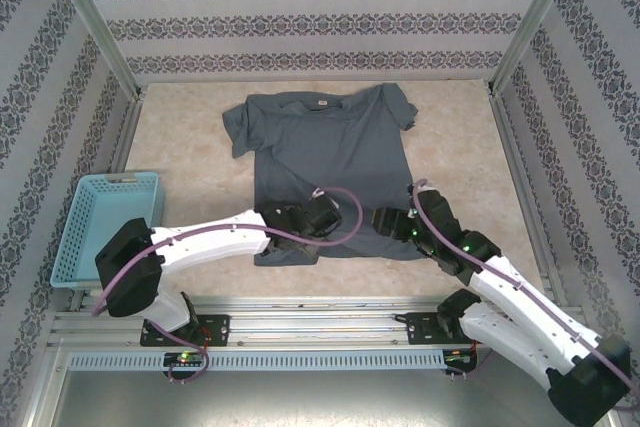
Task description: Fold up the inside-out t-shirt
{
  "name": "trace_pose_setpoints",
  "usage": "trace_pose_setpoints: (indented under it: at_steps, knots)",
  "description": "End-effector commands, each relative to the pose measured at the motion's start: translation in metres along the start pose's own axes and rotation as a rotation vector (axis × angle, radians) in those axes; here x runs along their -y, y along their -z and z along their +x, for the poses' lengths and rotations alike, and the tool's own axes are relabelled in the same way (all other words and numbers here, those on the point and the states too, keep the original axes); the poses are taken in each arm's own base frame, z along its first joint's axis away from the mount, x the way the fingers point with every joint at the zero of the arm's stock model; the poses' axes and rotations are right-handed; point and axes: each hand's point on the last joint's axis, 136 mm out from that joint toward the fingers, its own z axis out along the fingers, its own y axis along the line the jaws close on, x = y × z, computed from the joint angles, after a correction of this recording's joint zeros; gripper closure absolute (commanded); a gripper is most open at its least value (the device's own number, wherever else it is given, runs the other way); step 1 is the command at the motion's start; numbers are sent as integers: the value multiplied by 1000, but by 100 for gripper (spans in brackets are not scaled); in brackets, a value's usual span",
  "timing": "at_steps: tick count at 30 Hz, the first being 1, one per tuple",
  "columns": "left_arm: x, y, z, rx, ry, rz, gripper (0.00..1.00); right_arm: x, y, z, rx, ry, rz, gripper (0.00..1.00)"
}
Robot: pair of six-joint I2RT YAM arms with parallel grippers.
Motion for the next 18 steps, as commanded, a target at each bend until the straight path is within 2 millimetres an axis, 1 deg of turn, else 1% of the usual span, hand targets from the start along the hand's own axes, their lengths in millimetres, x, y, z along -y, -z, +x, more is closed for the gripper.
trace_pose_setpoints:
  at_steps: [1, 3, 4, 6, 8, 12, 18]
  knots:
    - [0, 32, -42, 127, 85, 108, 100, -49, -7, 2, 58, 101, -178, 21]
    - [-3, 41, -56, 156, 136, 161, 100, -76, -11, 11, 79, 159, -261, 21]
    - [-5, 45, -62, 167, 155, 181, 100, -85, -12, 15, 88, 179, -292, 22]
    - [-8, 52, -73, 187, 178, 210, 100, -101, -19, 26, 95, 215, -340, 22]
    - [-9, 58, -81, 203, 187, 229, 100, -110, -29, 36, 94, 246, -361, 22]
    - [-13, 68, -93, 227, 200, 257, 100, -108, -51, 50, 100, 288, -321, 22]
    - [-17, 80, -102, 254, 208, 288, 100, -110, -82, 64, 84, 366, -290, 24]
